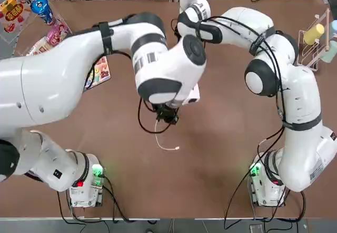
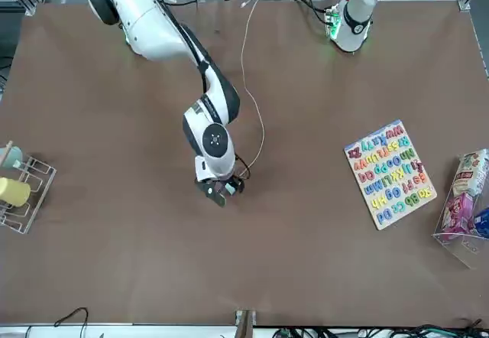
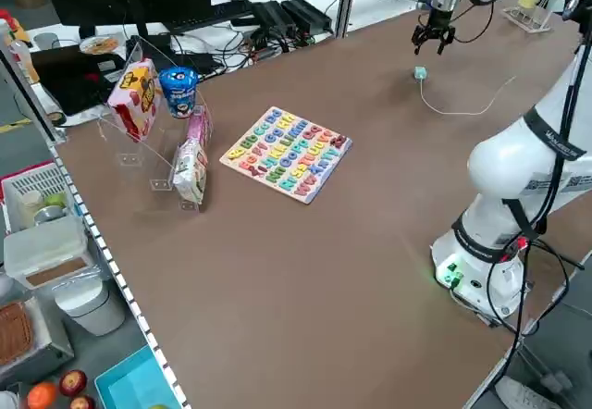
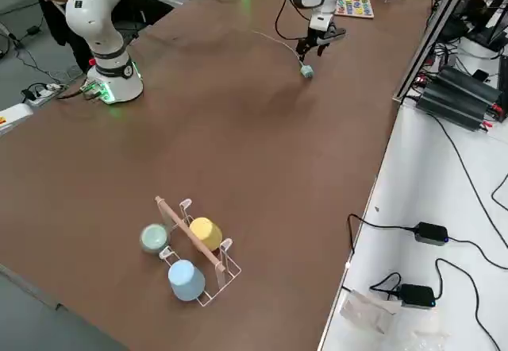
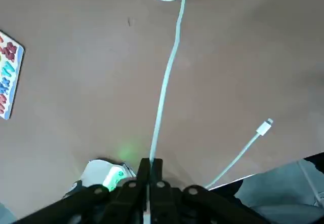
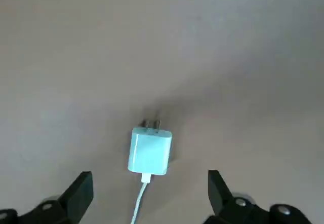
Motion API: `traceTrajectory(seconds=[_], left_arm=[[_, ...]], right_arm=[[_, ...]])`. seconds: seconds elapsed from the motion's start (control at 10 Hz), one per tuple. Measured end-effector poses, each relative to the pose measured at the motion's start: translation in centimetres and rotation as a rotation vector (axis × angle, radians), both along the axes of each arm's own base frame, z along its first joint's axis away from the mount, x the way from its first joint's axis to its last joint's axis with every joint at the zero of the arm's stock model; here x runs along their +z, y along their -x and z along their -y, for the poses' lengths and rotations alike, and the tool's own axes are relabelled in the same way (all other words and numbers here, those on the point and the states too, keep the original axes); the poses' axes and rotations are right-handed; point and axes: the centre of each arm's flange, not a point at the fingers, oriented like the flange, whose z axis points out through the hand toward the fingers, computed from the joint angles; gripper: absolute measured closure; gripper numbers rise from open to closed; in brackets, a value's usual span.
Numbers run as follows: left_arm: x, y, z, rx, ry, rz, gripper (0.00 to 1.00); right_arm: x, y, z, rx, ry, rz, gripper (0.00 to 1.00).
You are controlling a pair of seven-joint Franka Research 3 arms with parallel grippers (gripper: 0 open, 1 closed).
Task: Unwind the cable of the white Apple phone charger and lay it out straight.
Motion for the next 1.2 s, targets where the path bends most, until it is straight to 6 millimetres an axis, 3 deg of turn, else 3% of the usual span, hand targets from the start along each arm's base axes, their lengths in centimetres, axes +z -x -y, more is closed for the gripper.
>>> traceTrajectory(seconds=[0.4, 0.7, 1.2], left_arm=[[-0.7, 2.4, 0.3, -0.028, -0.014, 0.004, 0.96], [-0.9, 4.1, 0.5, -0.061, -0.017, 0.004, 0.96], [-0.8, 4.1, 0.6, -0.061, -0.003, 0.006, 0.96]], right_arm=[[-1.8, 0.2, -0.4, -0.071, -0.003, 0.011, 0.0], [-3.2, 2.4, -2.5, -0.041, 0.006, 0.008, 0.0], [-4.4, 3.2, -2.6, -0.008, 0.047, 0.021, 0.0]])
